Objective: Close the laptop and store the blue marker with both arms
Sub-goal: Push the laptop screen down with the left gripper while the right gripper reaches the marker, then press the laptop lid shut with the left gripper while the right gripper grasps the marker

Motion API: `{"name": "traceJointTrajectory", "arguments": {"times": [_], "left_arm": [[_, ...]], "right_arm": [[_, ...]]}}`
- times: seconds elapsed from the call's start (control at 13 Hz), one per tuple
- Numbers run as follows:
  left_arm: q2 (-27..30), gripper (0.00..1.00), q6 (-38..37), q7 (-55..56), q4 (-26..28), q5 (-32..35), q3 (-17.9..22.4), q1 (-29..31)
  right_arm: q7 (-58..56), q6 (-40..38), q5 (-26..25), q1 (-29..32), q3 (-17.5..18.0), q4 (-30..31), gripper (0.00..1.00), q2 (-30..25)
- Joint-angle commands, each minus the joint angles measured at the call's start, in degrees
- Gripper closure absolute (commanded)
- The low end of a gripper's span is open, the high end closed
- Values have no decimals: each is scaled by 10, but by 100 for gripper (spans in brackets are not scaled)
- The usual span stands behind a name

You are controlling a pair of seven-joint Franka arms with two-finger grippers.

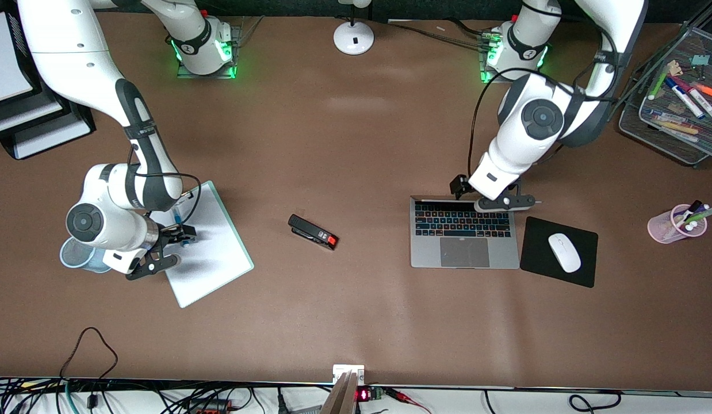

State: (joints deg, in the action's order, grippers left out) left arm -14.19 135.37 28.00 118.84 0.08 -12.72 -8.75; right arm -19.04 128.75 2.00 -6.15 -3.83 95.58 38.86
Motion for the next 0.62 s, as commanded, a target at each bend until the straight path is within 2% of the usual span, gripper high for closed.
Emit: {"name": "traceJointTrajectory", "arguments": {"times": [0.0, 0.15, 0.23, 0.54], "left_arm": [[-43, 0, 39, -4, -25, 4, 0, 7], [-64, 0, 58, -3, -37, 4, 1, 6], [-76, 0, 59, -2, -46, 4, 1, 7], [-112, 0, 83, -2, -66, 4, 2, 6]], "right_arm": [[-13, 8, 9, 0, 1, 7, 19, -2], [-14, 6, 9, 0, 1, 7, 22, -2], [-15, 6, 7, 0, 1, 7, 33, -1], [-28, 7, 5, 1, 1, 7, 49, 10]]}}
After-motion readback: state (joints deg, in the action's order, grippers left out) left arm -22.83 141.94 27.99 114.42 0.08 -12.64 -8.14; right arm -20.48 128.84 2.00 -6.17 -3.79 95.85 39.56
